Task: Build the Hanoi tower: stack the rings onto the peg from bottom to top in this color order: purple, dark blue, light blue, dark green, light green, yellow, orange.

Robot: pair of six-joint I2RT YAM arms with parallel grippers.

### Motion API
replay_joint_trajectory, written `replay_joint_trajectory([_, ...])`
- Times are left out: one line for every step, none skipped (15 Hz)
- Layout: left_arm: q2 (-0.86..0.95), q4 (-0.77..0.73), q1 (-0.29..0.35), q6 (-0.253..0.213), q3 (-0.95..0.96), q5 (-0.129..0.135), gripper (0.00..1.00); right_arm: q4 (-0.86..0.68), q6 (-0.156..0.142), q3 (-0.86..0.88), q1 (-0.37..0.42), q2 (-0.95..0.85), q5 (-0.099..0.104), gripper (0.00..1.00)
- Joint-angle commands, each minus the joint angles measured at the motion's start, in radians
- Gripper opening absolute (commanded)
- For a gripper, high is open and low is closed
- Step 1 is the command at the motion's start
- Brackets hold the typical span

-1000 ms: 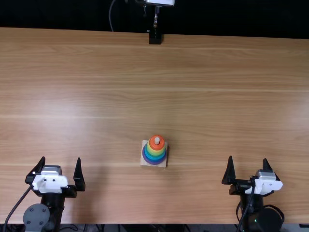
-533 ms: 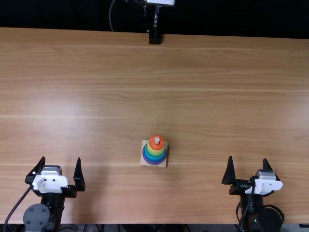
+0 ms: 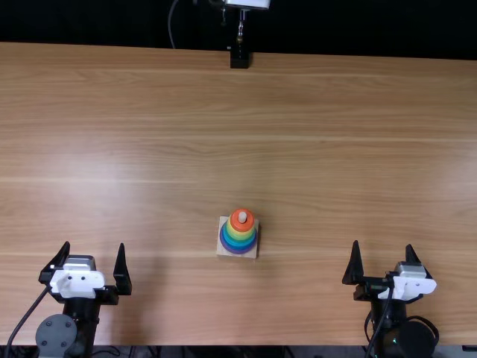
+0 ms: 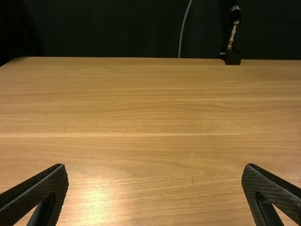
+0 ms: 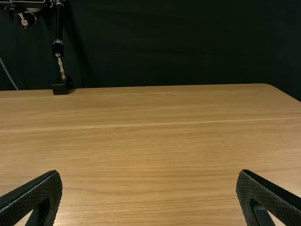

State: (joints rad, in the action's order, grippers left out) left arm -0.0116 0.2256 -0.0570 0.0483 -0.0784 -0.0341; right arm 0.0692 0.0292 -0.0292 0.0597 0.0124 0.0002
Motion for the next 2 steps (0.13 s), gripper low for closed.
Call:
replay_joint_trajectory([0.012,0.017,0.008,-0.015,0.049,-0.005,1.0,0.002,0.004,0.012,0.005,-0.012,0.007,1.0])
replay_joint_trajectory([0.012,0.015,0.009,-0.015,0.049,-0.005,1.0,0.002,0.006,0.012,0.005,-0.012,0.007,1.0])
